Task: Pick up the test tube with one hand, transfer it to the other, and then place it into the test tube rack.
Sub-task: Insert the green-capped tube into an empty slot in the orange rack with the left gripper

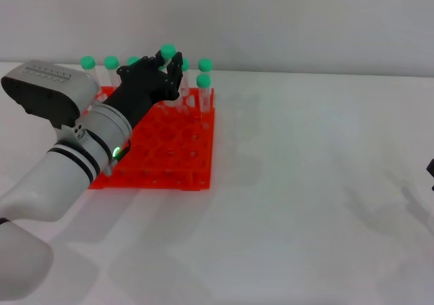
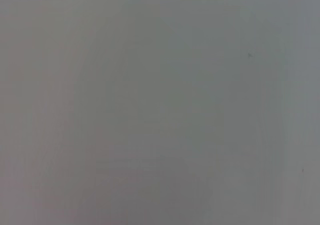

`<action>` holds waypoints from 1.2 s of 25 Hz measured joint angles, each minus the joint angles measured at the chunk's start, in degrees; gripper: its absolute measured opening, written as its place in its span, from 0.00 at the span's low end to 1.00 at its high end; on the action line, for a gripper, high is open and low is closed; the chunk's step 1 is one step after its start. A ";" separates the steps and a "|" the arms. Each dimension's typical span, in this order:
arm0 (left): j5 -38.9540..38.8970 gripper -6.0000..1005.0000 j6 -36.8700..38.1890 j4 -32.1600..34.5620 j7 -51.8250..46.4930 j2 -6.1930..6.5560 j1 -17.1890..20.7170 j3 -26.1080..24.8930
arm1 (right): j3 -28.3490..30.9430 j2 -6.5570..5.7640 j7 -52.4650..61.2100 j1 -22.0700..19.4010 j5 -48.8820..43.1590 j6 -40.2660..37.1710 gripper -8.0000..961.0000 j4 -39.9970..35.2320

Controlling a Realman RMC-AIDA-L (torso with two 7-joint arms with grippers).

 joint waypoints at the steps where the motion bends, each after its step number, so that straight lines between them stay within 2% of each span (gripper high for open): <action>1: 0.05 0.24 0.03 0.00 0.02 0.01 -0.01 0.01 | 0.00 0.00 0.00 0.00 0.00 0.01 0.91 0.00; 20: 3.09 0.24 7.56 0.05 1.49 0.01 -0.55 0.10 | 0.00 0.00 0.00 -0.12 0.09 0.27 0.91 0.03; 30: 3.09 0.25 8.84 -0.04 1.92 -0.03 0.47 0.09 | 0.00 0.00 0.00 -0.35 0.10 1.30 0.91 0.61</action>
